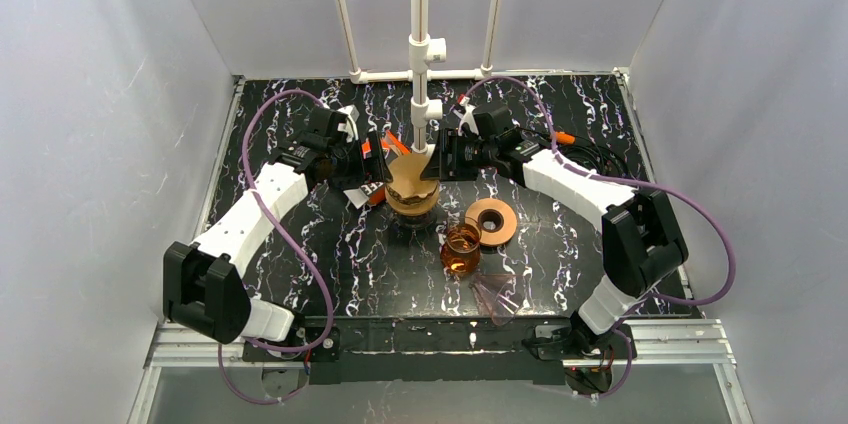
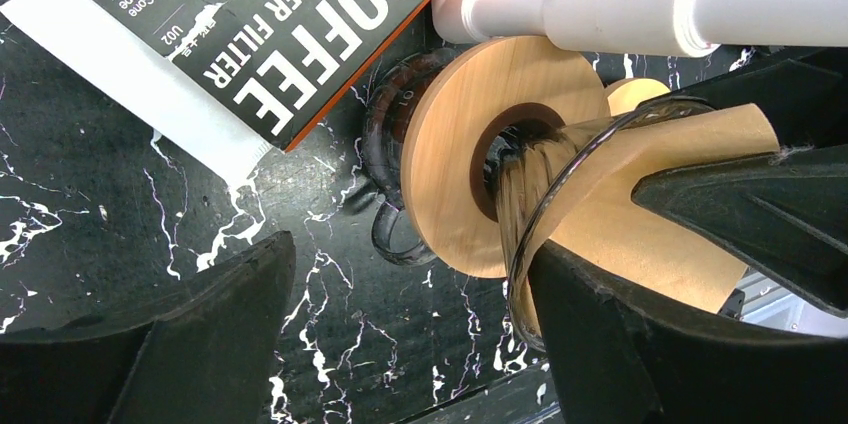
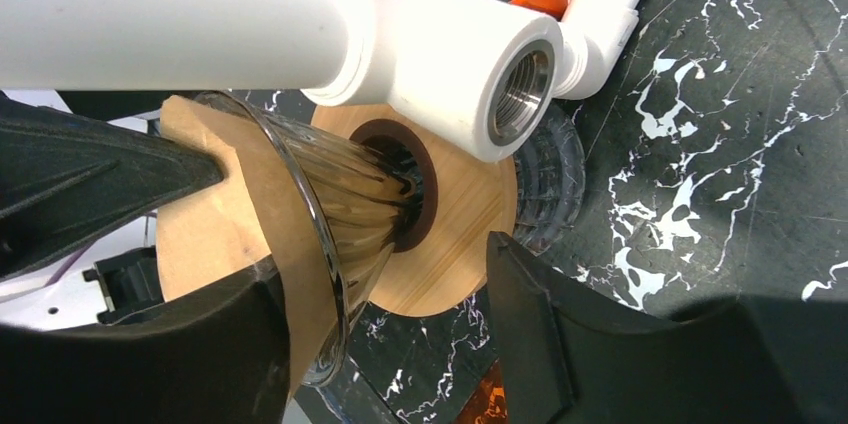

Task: Place the coffee filter in the dripper
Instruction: Place the coffee filter in the coffee dripper.

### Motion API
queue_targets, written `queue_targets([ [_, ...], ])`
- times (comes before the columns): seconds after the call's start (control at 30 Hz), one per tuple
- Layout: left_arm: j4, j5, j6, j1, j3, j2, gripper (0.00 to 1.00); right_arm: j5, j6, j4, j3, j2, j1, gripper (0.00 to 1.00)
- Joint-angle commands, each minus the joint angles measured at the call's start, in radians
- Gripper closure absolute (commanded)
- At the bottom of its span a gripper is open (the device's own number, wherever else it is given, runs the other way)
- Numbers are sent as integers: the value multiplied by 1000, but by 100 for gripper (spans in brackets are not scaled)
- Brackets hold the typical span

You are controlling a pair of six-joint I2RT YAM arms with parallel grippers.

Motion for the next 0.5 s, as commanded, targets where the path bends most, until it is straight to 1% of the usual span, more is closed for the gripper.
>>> queue_targets([
  [0.0, -24, 17, 10, 6, 34, -61, 15, 26, -14, -23, 43, -73, 1, 28],
  [0.2, -44, 27, 7, 6, 54, -118, 12, 54, -19, -58, 43, -121, -2, 18],
  [0.33, -50, 25, 6, 6, 52, -144, 8, 53, -18, -66, 44, -145, -8, 11],
  [0.47, -57, 26, 7, 7, 51, -147, 7, 46, -17, -68, 41, -157, -16, 9],
])
